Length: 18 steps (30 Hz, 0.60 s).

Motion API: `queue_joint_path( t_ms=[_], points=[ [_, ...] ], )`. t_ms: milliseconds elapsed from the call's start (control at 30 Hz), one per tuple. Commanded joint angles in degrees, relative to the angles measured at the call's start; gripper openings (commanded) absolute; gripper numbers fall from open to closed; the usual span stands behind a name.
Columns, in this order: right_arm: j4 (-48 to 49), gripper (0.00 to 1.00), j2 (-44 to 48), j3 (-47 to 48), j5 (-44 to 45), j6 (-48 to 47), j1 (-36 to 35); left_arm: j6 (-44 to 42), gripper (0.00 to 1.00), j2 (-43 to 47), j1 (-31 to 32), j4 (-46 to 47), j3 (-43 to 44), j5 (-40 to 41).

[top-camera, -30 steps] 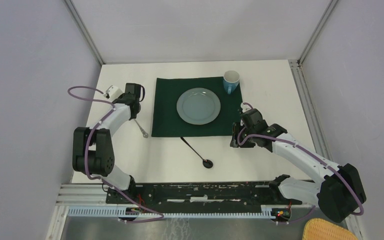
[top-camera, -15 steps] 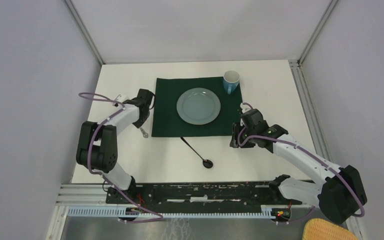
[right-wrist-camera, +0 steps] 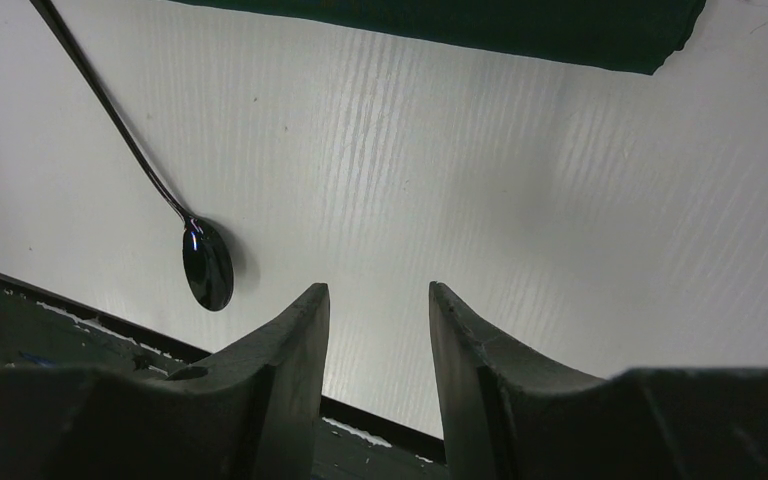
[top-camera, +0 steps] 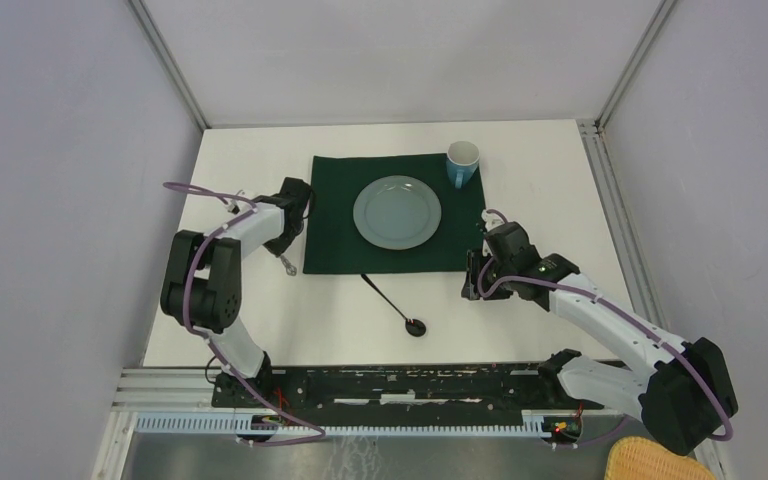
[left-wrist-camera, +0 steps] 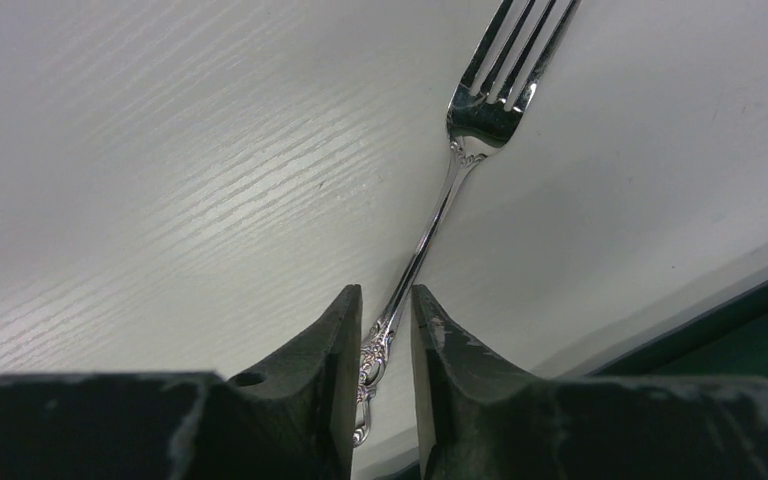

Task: Set the dinner table for one person
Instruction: Adjust the fork at the center of the board, then pick up the fork at the center of the board.

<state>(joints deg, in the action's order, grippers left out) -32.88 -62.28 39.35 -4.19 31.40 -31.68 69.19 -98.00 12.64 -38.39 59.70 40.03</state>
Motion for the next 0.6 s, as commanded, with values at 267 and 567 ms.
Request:
queue_joint_path(
  t_ms=[267, 567],
  points=[
    [2.09, 0.47, 0.15, -0.15, -0.49, -0.45, 0.35, -1.41, 0.37, -3.05, 0.32, 4.02, 2.45, 3.25],
    [1.59, 0.47, -0.36, -0.09, -0.24, -0.38, 0.46, -5.21, 0.37, -4.72, 0.08, 6.11, 3.22, 3.89]
  ],
)
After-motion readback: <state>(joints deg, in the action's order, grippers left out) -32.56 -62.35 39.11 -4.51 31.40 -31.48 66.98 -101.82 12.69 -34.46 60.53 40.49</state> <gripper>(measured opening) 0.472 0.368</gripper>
